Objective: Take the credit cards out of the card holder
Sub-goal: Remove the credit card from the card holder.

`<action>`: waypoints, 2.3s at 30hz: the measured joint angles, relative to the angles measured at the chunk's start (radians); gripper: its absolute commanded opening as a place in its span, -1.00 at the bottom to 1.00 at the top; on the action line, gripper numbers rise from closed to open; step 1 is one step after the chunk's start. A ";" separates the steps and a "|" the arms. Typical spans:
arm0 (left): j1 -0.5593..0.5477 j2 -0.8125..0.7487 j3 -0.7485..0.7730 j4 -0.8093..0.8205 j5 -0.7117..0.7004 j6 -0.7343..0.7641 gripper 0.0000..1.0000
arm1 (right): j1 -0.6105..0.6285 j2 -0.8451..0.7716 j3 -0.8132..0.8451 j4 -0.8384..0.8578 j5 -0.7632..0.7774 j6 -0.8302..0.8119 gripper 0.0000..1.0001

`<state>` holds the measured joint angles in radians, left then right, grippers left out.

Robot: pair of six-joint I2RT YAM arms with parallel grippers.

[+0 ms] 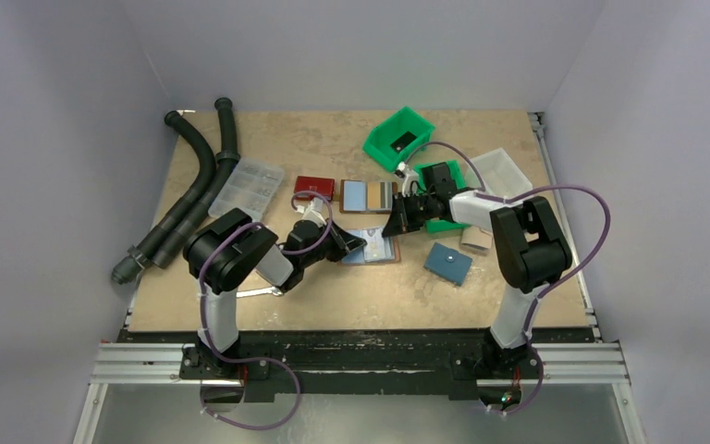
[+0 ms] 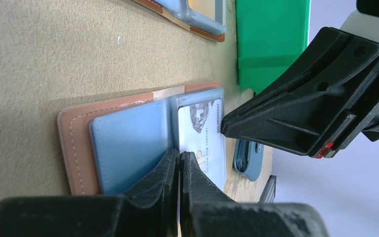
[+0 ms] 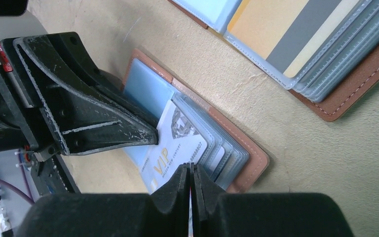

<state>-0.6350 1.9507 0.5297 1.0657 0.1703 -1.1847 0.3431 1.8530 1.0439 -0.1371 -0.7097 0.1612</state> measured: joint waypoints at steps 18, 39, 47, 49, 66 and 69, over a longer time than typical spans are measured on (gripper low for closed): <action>0.000 0.000 -0.002 0.004 0.000 -0.001 -1.00 | -0.035 -0.048 -0.001 -0.012 -0.127 -0.031 -0.66; 0.000 0.009 -0.004 0.023 0.006 -0.001 -1.00 | -0.028 0.003 -0.009 -0.013 -0.085 0.015 -0.60; 0.000 0.010 -0.004 0.026 0.008 -0.001 -1.00 | -0.017 0.009 -0.009 -0.012 -0.086 0.021 -0.60; 0.000 0.011 -0.004 0.028 0.010 -0.001 -1.00 | -0.014 0.010 -0.009 -0.012 -0.086 0.022 -0.60; 0.004 0.020 -0.017 0.094 0.046 -0.003 -0.21 | -0.003 0.020 -0.008 -0.006 -0.087 0.033 -0.60; 0.004 0.020 -0.020 0.106 0.054 -0.004 -0.13 | -0.003 0.020 -0.008 -0.006 -0.089 0.032 -0.60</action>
<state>-0.6312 1.9709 0.5098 1.1717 0.2241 -1.1889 0.3401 1.8732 1.0355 -0.1432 -0.7990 0.1932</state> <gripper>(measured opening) 0.401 0.199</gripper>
